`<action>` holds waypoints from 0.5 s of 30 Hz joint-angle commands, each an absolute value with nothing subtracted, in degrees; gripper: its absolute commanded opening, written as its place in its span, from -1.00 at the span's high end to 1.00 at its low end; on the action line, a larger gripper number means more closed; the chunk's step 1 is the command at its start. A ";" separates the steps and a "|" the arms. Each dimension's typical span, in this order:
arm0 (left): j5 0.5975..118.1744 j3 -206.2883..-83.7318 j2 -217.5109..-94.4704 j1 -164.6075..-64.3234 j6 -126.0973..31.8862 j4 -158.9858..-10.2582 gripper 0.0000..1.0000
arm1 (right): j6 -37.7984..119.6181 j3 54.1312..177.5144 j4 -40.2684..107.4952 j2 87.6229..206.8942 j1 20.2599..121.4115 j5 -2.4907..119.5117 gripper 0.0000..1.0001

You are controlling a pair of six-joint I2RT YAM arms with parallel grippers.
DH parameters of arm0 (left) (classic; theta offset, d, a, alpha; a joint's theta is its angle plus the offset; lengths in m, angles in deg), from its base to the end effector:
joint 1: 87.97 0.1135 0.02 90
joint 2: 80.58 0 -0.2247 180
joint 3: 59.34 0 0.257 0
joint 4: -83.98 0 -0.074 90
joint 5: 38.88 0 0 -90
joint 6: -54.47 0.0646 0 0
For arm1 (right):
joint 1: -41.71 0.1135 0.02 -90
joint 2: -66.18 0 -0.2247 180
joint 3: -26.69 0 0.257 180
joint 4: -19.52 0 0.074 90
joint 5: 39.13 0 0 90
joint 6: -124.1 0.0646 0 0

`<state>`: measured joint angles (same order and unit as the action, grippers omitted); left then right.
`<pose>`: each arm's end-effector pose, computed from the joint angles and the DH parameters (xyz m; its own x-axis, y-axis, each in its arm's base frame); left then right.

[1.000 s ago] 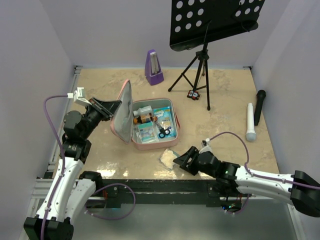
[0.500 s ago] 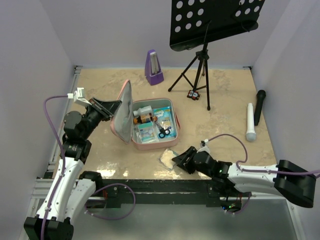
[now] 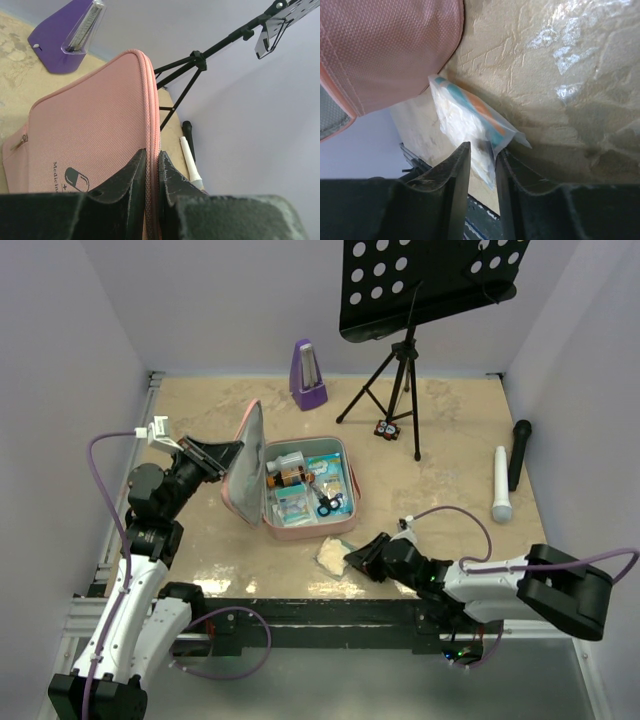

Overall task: Organize the medicine kit
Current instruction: Pick up the medicine pouch from the center of the board.

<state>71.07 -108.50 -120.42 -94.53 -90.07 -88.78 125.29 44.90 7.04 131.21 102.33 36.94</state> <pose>0.2316 -0.0488 0.3040 -0.3425 -0.7313 -0.5898 0.2882 0.5158 -0.8068 0.1185 0.1787 0.0527 -0.7423 0.6595 -0.1186 0.2922 0.4780 0.8283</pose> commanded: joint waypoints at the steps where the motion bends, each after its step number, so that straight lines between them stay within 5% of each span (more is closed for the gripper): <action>1: 71.60 -107.03 -120.40 -94.91 -90.02 -89.29 1.00 | 122.87 46.17 3.76 135.69 101.12 36.45 0.51; 8: 71.34 -107.56 -120.14 -94.91 -89.14 -88.32 1.00 | 114.98 52.21 19.26 124.13 101.30 33.30 1.00; 15: 70.99 -108.79 -120.57 -94.91 -88.52 -87.88 1.00 | 103.81 64.25 44.41 105.30 103.32 28.99 1.00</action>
